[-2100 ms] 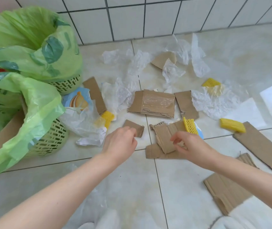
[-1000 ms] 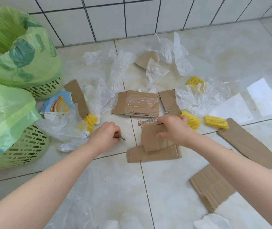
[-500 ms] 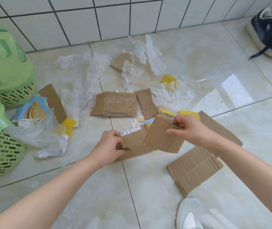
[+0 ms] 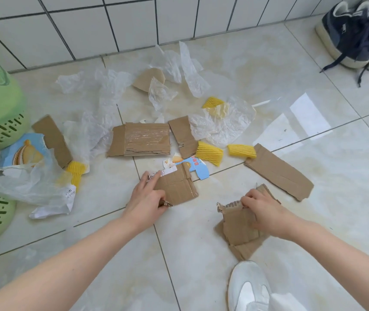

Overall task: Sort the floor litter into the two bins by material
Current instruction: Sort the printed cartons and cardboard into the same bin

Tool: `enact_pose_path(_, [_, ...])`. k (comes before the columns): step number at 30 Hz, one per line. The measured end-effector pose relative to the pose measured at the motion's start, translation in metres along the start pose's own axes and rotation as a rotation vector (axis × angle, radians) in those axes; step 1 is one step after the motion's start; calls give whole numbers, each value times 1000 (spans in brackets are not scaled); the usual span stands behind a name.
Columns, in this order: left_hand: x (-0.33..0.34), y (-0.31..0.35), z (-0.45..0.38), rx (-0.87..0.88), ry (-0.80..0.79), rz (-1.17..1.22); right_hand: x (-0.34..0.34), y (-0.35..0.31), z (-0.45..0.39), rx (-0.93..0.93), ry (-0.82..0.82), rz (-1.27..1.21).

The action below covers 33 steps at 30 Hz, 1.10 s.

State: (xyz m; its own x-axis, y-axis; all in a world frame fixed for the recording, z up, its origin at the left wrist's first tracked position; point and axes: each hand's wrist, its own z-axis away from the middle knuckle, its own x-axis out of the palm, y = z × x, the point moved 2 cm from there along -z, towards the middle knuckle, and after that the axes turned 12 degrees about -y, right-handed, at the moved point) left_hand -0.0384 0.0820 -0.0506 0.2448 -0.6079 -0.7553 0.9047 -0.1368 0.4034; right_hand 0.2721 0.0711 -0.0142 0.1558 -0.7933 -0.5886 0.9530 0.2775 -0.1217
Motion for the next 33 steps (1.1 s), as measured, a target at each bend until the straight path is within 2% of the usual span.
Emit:
enact_pose_path(6, [-5, 0, -6, -55, -50, -69, 17, 0, 1, 7, 166, 182])
enact_pose_path(13, [-13, -5, -6, -84, -1, 10, 16, -2, -5, 71, 111, 265])
enact_pose_path(15, [-14, -5, -5, -110, -33, 25, 11, -5, -2, 66, 117, 274])
enact_pose_path(17, [-14, -5, -4, -119, -93, 111, 7, -9, 0, 33, 165, 262])
enact_pose_path(20, [-14, -10, 3, -117, -132, 363, -1, -14, 3, 14, 191, 257])
enact_pose_path(23, [-15, -17, 12, -113, -139, 461, -13, -20, 6, 2, 178, 242])
enact_pose_path(28, [-30, -27, 31, -105, -6, 546, -40, -44, 12, -64, 193, 111])
enact_pose_path(33, [-58, -39, 52, -145, 179, 711, -66, -78, 15, -183, 214, -259])
